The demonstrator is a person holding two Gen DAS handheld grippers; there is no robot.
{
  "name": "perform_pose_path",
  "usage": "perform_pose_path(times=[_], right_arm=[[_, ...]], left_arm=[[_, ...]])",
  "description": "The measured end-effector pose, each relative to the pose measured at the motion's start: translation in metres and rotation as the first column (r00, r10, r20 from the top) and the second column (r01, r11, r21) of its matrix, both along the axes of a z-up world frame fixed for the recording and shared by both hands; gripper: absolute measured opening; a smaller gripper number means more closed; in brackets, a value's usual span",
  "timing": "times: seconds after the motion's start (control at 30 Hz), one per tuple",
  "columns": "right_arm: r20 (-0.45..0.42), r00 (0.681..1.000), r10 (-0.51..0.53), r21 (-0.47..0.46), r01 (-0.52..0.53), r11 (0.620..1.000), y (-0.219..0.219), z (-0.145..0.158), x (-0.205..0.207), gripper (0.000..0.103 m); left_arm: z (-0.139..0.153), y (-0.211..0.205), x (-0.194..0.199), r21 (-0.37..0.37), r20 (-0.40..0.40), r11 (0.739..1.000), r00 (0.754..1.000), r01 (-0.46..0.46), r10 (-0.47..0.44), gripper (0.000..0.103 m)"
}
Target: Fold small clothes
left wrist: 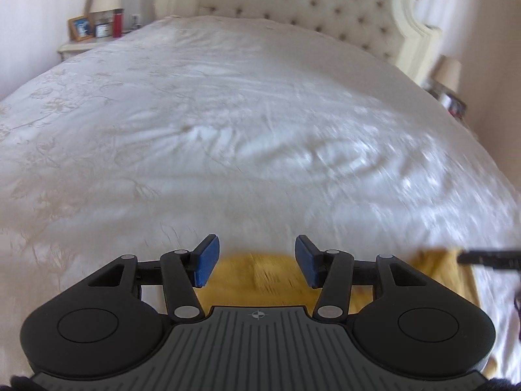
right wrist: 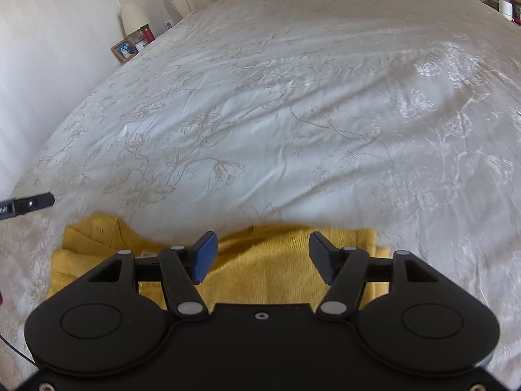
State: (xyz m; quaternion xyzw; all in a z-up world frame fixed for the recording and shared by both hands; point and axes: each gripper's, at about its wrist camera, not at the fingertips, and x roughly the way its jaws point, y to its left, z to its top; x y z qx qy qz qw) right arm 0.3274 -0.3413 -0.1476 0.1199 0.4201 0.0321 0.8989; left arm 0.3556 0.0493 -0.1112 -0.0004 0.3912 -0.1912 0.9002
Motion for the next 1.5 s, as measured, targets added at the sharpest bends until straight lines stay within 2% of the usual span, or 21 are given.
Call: perform_pose_path(times=[0.13,0.23,0.37,0.43,0.53,0.7,0.8,0.9,0.97,1.03,1.17,1.33,1.43,1.5], right_arm=[[-0.019,0.999,0.026,0.009,-0.026,1.000,0.008,-0.003,-0.027,0.076],[-0.056,0.998,0.036,0.017,-0.035,0.999,0.018,-0.011,-0.044,0.076],[-0.110,0.993,0.042,0.022,-0.040,0.999,0.029,-0.026,-0.058,0.077],[-0.132,0.990,0.042,0.020,-0.040,0.999,0.033,-0.032,-0.062,0.084],[-0.140,0.990,0.033,0.016,-0.031,0.999,0.035,-0.038,-0.066,0.086],[-0.144,0.989,0.023,0.023,-0.020,1.000,0.037,-0.041,-0.065,0.094],[-0.148,0.989,0.025,0.018,-0.023,1.000,0.039,-0.043,-0.065,0.095],[-0.144,0.989,0.022,0.016,-0.019,1.000,0.040,-0.043,-0.066,0.095],[-0.142,0.990,0.024,0.017,-0.022,1.000,0.040,-0.043,-0.066,0.097],[-0.140,0.990,0.024,0.020,-0.021,1.000,0.040,-0.045,-0.066,0.097],[-0.141,0.990,0.027,0.019,-0.025,1.000,0.041,-0.047,-0.065,0.099],[-0.146,0.989,0.035,0.014,-0.033,0.999,0.044,-0.049,-0.063,0.102],[-0.149,0.988,0.035,0.013,-0.034,0.999,0.045,-0.049,-0.062,0.102],[-0.152,0.988,0.041,0.011,-0.039,0.999,0.045,-0.049,-0.062,0.102]], left_arm=[[-0.018,-0.014,-0.049,0.065,-0.049,0.991,0.993,0.114,-0.110,0.051],[-0.037,-0.019,-0.073,0.061,-0.124,0.985,0.981,0.159,-0.150,0.051],[-0.059,-0.026,-0.081,0.097,-0.174,0.975,0.968,0.199,-0.181,0.051],[-0.065,-0.027,-0.073,0.111,-0.172,0.972,0.968,0.205,-0.185,0.051],[-0.065,-0.027,-0.049,0.123,-0.152,0.978,0.977,0.171,-0.152,0.051],[-0.054,-0.023,0.009,0.159,-0.067,0.985,0.997,0.060,-0.050,0.051],[-0.041,-0.015,0.040,0.143,-0.031,0.989,0.999,-0.027,0.032,0.051],[-0.025,-0.007,0.052,0.116,-0.008,0.990,0.996,-0.086,0.088,0.051],[-0.018,-0.002,0.046,0.092,-0.004,0.992,0.996,-0.092,0.093,0.051],[-0.017,0.000,0.029,0.081,-0.012,0.995,0.998,-0.062,0.063,0.056],[-0.026,-0.001,-0.016,0.133,-0.039,0.991,0.999,0.001,0.004,0.058],[-0.042,-0.005,-0.063,0.131,-0.092,0.991,0.996,0.036,-0.024,0.058],[-0.058,-0.011,-0.065,0.134,-0.150,0.989,0.988,0.063,-0.042,0.058],[-0.066,-0.016,-0.055,0.147,-0.156,0.987,0.987,0.071,-0.048,0.058]])
